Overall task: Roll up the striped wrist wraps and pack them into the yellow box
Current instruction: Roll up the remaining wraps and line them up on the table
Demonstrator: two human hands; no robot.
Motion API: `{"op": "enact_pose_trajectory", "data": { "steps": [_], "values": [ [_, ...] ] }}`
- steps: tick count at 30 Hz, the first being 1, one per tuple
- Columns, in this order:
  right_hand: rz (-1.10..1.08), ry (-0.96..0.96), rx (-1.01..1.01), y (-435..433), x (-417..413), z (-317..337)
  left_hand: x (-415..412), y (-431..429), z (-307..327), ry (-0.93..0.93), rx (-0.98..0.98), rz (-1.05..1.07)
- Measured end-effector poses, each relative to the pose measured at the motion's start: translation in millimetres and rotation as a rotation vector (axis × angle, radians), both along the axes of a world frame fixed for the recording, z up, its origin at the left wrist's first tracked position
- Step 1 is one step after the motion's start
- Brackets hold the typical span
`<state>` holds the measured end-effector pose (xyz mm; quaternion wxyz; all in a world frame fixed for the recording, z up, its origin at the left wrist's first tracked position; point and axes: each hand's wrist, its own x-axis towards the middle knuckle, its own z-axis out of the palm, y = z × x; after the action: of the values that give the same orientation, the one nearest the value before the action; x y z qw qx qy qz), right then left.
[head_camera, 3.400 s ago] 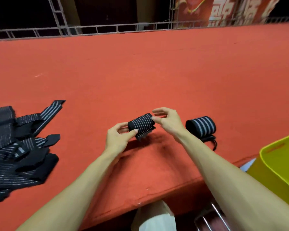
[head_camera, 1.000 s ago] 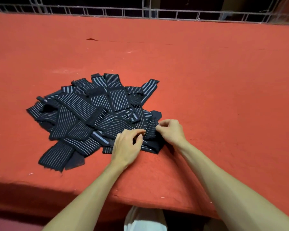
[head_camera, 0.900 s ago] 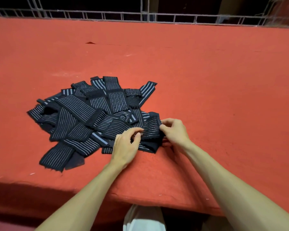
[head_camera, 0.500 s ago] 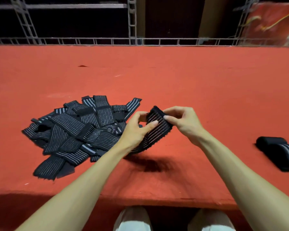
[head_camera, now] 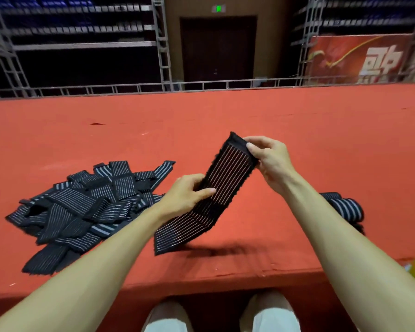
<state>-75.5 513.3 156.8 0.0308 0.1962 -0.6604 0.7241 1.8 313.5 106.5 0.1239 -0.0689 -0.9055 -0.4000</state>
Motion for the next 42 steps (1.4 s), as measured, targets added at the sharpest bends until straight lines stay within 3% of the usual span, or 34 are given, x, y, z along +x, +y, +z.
{"op": "enact_pose_trajectory", "data": {
  "steps": [6,11,19,23,27,29,34,37,42],
  "values": [
    [0.064,-0.046,-0.223,9,3,23,16,38,44,-0.103,0.381,-0.172],
    [-0.019,0.023,-0.072,12,-17,13,12,59,41,-0.252,0.600,-0.279],
    [-0.064,-0.137,0.165,18,-64,-64,-31,68,-68,-0.455,0.595,-0.149],
    [-0.035,-0.165,0.294,12,-98,-105,-58,59,-112,-0.413,0.438,-0.014],
    [-0.074,-0.131,0.487,-4,-125,-156,-85,32,-148,-0.353,-0.052,0.002],
    [-0.133,-0.069,0.564,-12,-138,-180,-91,27,-160,-0.326,-0.164,0.081],
    [-0.205,-0.030,0.624,-22,-152,-216,-91,34,-177,-0.057,-0.161,0.233],
    [-0.250,0.016,0.722,-26,-155,-226,-95,29,-182,-0.027,-0.091,0.269],
    [-0.300,0.014,0.790,-29,-157,-228,-92,31,-181,-0.003,-0.204,0.254]
  ]
}}
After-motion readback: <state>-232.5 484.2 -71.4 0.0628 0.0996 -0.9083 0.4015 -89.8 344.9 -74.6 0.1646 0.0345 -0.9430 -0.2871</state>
